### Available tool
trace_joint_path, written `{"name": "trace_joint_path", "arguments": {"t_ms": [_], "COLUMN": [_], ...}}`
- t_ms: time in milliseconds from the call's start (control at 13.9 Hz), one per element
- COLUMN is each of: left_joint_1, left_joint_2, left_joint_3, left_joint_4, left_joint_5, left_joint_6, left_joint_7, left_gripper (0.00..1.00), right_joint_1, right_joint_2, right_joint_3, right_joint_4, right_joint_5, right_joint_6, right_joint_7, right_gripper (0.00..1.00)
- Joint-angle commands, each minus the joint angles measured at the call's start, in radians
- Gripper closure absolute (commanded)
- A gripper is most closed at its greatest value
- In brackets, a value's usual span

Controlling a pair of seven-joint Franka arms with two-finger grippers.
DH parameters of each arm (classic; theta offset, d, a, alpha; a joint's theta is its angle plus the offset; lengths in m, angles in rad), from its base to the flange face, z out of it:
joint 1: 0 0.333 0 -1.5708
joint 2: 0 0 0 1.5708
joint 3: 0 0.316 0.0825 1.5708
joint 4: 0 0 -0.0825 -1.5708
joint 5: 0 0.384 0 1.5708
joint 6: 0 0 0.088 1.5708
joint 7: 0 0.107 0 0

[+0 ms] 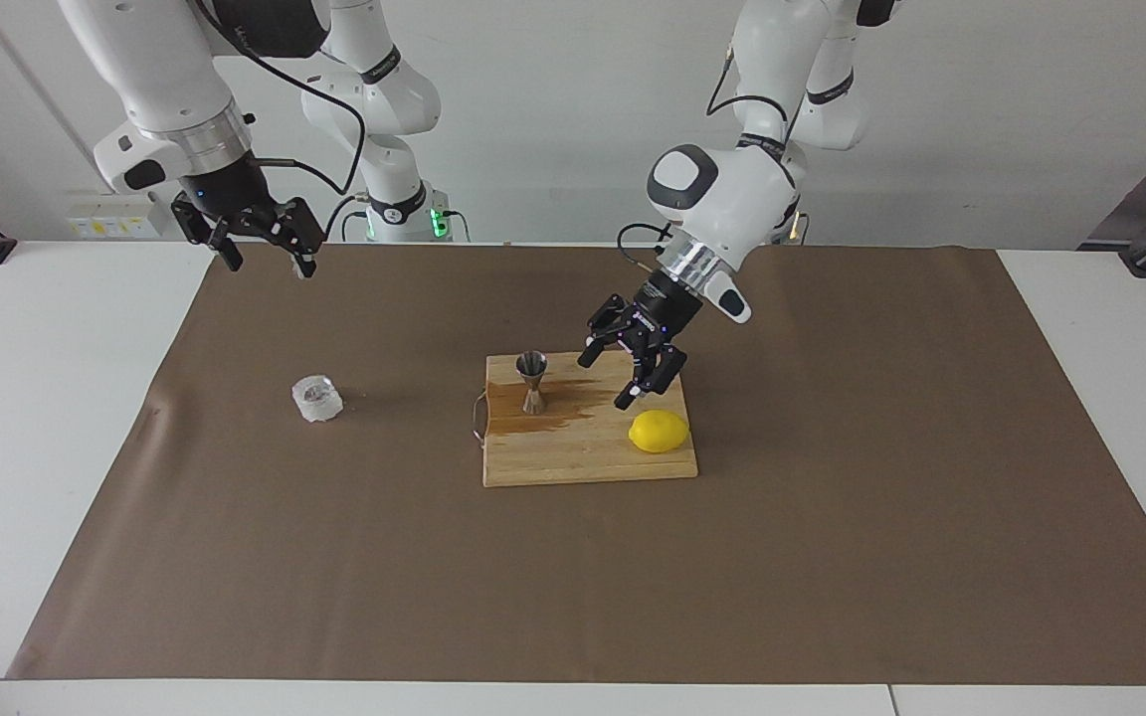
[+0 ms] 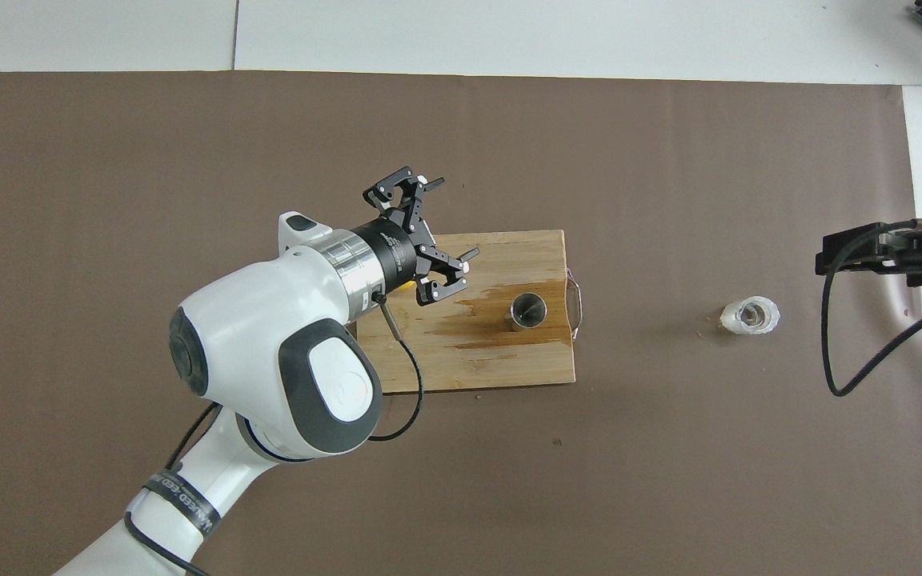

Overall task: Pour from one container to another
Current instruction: 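Open the left gripper and lift it off the metal cup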

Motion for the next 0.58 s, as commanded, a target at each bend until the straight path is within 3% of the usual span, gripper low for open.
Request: {"name": "trace_joint_path", "arguments": {"t_ms": [0,216,504], "left_joint_1": [0.118,0.178,0.242], "left_joint_2": [-0.014,-0.012,-0.025], "left_joint_3": [-0.004,-0.004,-0.004], "left_joint_4": [0.073,0.146,0.142], "left_joint_5": [0.216,0.544,0.807], "left_joint_6": [-0.226,-0.36,-0.453], "left_joint_7": [0.018,0.028,0.116], "left_gripper": [0.0,0.0,0.0], "right_joint_1": [-0.017,-0.017,-0.012], "right_joint_2": [-0.02,-0.02,-0.02], "right_joint_3": [0.008,0.008,0.011], "right_joint_4": [-0.023,-0.021,-0.023], "right_joint_5": [0.02,0.02,0.022], "right_joint_6": [0.005,0.005,-0.011], "right_joint_7": [-0.025,-0.025,-0.028], "right_gripper": [0.0,0.0,0.0]}}
